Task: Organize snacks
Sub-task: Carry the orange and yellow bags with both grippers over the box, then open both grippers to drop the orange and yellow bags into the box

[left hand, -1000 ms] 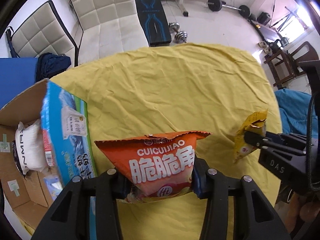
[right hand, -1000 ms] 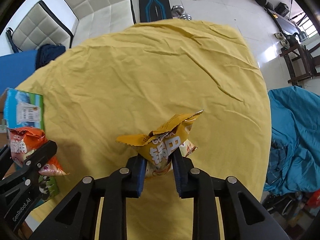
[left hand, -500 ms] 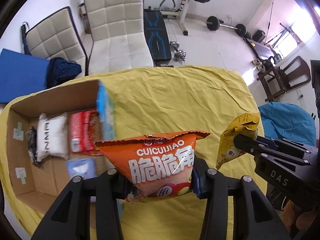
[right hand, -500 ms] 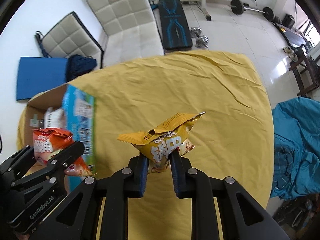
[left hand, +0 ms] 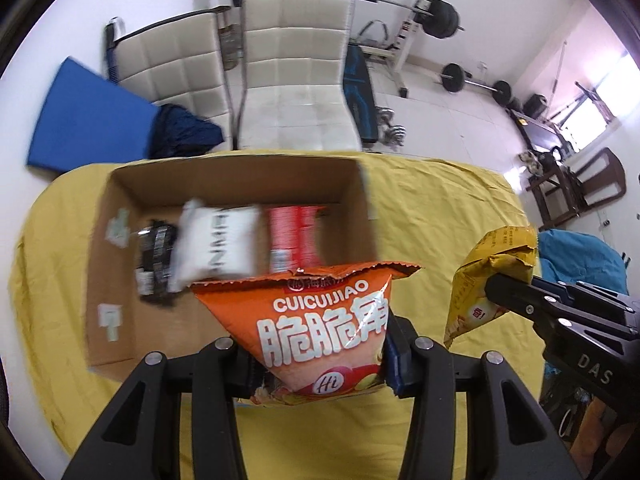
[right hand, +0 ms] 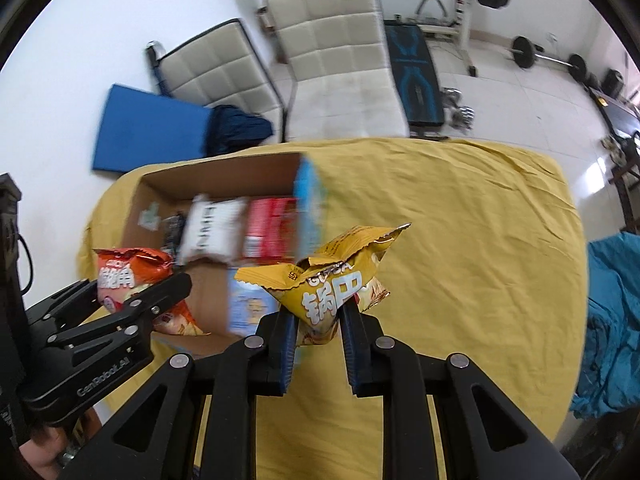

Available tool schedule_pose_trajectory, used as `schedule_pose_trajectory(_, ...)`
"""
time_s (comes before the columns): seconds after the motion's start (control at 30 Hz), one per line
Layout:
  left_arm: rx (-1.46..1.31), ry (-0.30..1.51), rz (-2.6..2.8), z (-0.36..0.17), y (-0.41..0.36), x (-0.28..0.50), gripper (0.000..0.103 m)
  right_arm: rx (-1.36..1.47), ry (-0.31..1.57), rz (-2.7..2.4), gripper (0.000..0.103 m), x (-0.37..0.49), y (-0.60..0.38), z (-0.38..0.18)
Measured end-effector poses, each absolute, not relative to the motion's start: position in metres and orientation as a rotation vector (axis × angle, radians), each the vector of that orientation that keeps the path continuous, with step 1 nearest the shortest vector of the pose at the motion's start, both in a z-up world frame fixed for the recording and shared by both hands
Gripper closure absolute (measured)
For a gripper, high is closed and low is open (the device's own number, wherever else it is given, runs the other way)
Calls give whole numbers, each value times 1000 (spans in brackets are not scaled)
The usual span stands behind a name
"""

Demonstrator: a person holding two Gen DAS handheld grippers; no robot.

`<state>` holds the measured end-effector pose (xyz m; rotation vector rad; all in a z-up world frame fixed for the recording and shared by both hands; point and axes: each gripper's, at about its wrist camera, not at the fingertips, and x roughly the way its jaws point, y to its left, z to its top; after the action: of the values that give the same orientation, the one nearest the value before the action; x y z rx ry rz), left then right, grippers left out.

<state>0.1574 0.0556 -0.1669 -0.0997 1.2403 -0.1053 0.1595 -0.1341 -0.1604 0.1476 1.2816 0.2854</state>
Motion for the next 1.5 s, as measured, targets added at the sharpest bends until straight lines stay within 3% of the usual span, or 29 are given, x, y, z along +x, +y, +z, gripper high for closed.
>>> schedule_pose_trajectory(0.2, -129, 1252, -34, -174, 129, 149, 60, 119, 1308, 361, 82, 158, -56, -170)
schedule_pose_trajectory(0.47, -146, 1335, 16, -215, 200, 156, 60, 82, 1407, 396, 82, 170, 32, -229)
schedule_pose_trajectory(0.83, -167, 1457, -6, -283, 236, 167, 60, 56, 1557, 364, 82, 176, 79, -312)
schedule_pose_trajectory(1.17, -170, 1524, -31, -320, 244, 168, 60, 60, 1604, 341, 81, 182, 93, -347)
schedule_pose_trajectory(1.27, -180, 1546, -43, -328, 245, 168, 60, 55, 1602, 339, 78, 184, 94, -352)
schedule_pose_trajectory(1.5, -191, 1557, -32, -337, 249, 164, 60, 28, 1601, 304, 54, 195, 92, -351)
